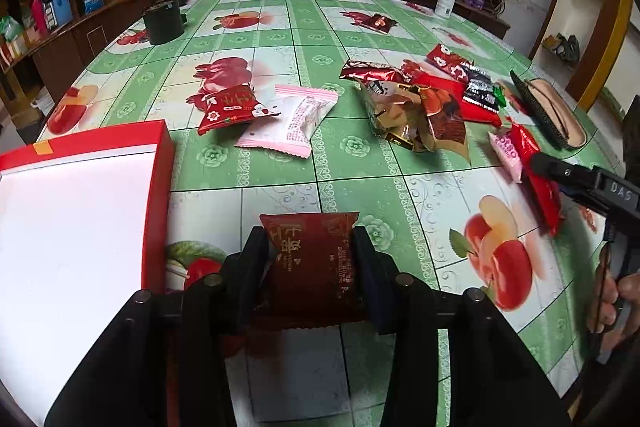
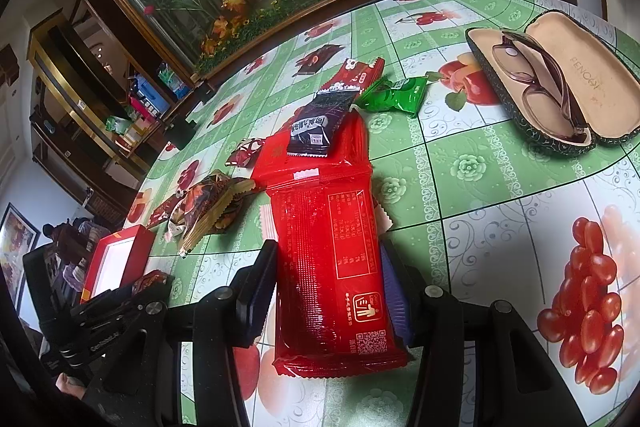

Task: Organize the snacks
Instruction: 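Grasp the dark red square pouch with the left tool while right holds red bag, then carry both packets over the red-bordered white tray and open both tools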

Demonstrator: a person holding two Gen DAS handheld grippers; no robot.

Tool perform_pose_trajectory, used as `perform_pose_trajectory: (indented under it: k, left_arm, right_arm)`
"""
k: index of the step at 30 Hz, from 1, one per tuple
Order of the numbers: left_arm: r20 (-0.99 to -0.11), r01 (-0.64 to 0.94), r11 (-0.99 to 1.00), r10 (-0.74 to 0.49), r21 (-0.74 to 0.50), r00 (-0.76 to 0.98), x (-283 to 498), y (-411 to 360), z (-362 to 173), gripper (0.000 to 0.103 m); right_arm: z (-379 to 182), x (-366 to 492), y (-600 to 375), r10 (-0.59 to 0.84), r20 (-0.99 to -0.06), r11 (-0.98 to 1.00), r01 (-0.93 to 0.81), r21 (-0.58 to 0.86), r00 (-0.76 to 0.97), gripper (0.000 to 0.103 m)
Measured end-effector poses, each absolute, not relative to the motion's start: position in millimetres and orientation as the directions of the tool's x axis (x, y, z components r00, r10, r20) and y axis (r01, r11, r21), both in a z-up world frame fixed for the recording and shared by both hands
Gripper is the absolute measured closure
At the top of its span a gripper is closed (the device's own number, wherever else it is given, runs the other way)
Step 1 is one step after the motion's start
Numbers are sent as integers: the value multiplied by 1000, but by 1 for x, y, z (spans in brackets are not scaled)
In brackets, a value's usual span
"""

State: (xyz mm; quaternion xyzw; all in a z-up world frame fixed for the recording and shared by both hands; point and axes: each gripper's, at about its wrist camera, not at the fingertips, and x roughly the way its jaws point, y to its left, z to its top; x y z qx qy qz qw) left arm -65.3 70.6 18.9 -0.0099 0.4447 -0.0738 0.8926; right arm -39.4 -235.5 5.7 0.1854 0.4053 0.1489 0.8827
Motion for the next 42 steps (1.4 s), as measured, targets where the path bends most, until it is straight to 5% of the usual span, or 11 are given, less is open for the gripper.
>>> perform_pose_trajectory:
  k: [10,22,42]
  left_arm:
    - [-750,153,982,-184,-111,635,-90,68,41,63]
    - [-683,140,983,-181,-115,707,-130,98,70,63]
    - [-721,-253,964,114,-87,683,-156,257,40,62]
  right_arm:
    - [9,-48,-241,456,-621,852,-111,512,638,53]
    - [25,-87,-156,639,-472,744,-331,580,608,53]
    - [21,-93,96,793,-535,583,-617,528,291,53]
